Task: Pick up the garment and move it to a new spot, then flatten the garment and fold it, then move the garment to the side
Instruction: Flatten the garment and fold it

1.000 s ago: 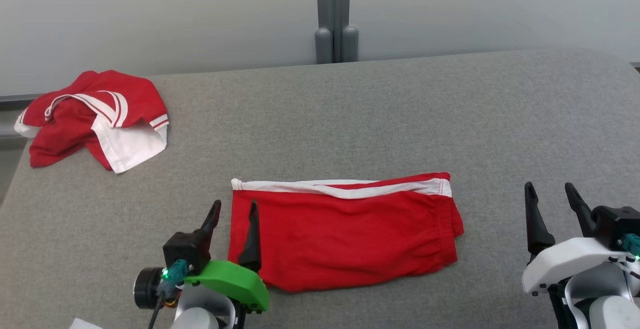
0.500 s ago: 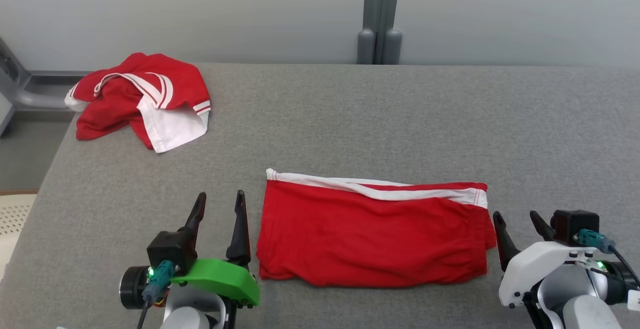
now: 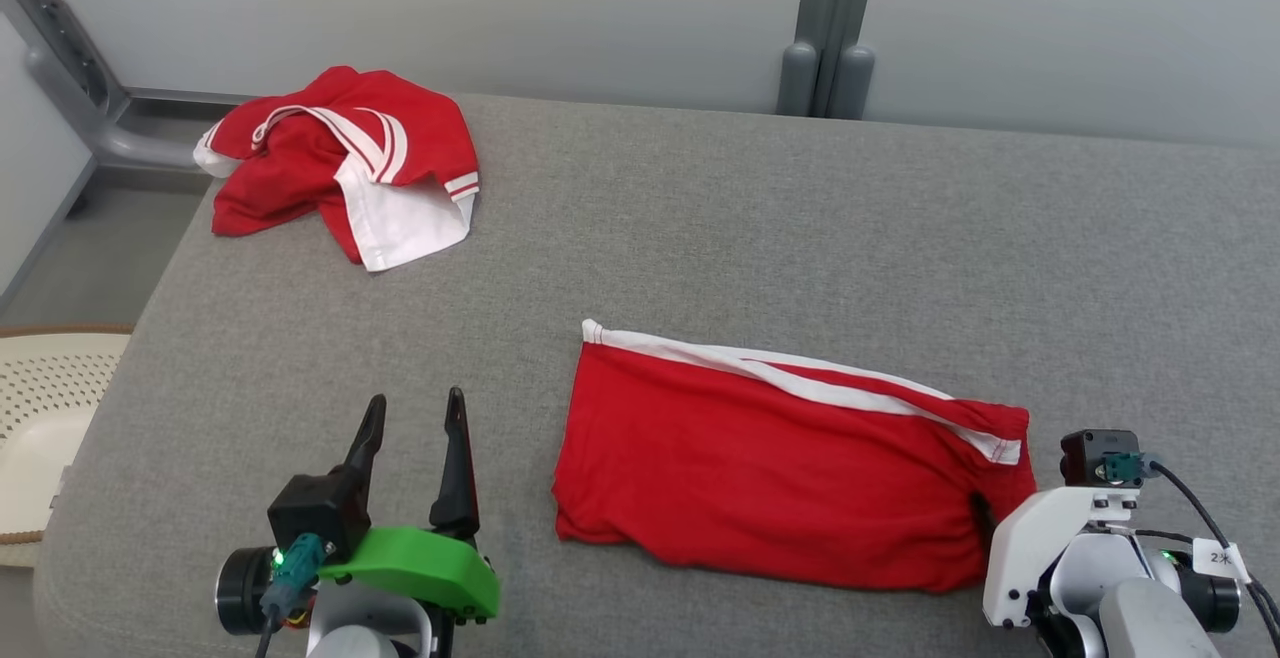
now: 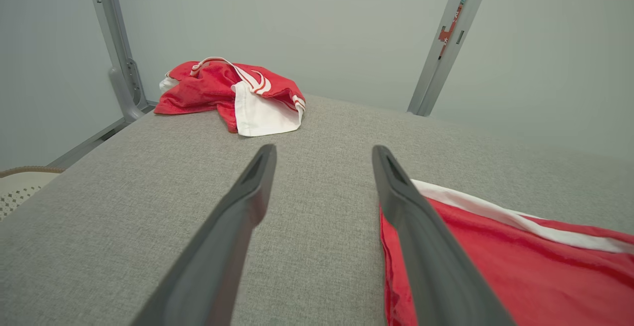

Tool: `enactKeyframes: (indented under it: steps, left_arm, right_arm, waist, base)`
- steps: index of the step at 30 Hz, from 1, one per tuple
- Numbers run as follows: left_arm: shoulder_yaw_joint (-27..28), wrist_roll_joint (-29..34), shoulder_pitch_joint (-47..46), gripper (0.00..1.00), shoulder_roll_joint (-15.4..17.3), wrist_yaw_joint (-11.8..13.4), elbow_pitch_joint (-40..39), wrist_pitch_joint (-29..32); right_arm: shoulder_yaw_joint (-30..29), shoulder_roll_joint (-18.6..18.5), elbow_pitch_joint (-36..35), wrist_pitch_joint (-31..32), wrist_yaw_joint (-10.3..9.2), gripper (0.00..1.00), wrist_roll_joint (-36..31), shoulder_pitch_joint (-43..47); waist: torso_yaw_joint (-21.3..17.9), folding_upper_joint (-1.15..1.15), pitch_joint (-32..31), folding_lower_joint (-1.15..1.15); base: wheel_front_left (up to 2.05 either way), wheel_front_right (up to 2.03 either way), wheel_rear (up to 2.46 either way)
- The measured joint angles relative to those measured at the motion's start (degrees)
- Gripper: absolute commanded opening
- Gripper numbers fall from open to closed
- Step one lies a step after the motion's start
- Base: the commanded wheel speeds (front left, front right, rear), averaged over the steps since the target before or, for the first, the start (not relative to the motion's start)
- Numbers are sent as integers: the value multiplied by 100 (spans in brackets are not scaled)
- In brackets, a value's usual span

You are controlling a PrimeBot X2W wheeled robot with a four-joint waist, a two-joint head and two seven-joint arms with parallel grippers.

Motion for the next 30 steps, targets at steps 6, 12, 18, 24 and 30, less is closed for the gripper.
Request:
enactKeyframes:
  steps: [6,12,18,24,30]
  left_arm:
    - [2,-10,107,100,68,38,-22,27]
    - [-29,-12,166,100,114,76,-98,77]
    - [-111,-31,190,100,116,80,-152,123]
    - [-157,-43,220,100,97,81,-148,129]
    - [-214,-51,220,100,78,76,-125,136]
  right_arm:
    - [79,-4,424,-45,1,12,335,-192]
    - [153,-7,615,-94,3,0,416,-368]
    - [145,-420,457,23,2,0,528,-411]
    - [189,-756,-31,408,1,0,957,-193]
    - [522,-649,-902,666,-1,0,1523,-42]
  waist:
    - [-52,0,-86,0]
    - [-238,0,-145,0]
    - [-477,0,-216,0]
    - [-654,0,-289,0]
    - [-646,0,-316,0]
  base:
    - [0,0,0]
    - [0,0,0]
    - [0,0,0]
    - [0,0,0]
    - [0,0,0]
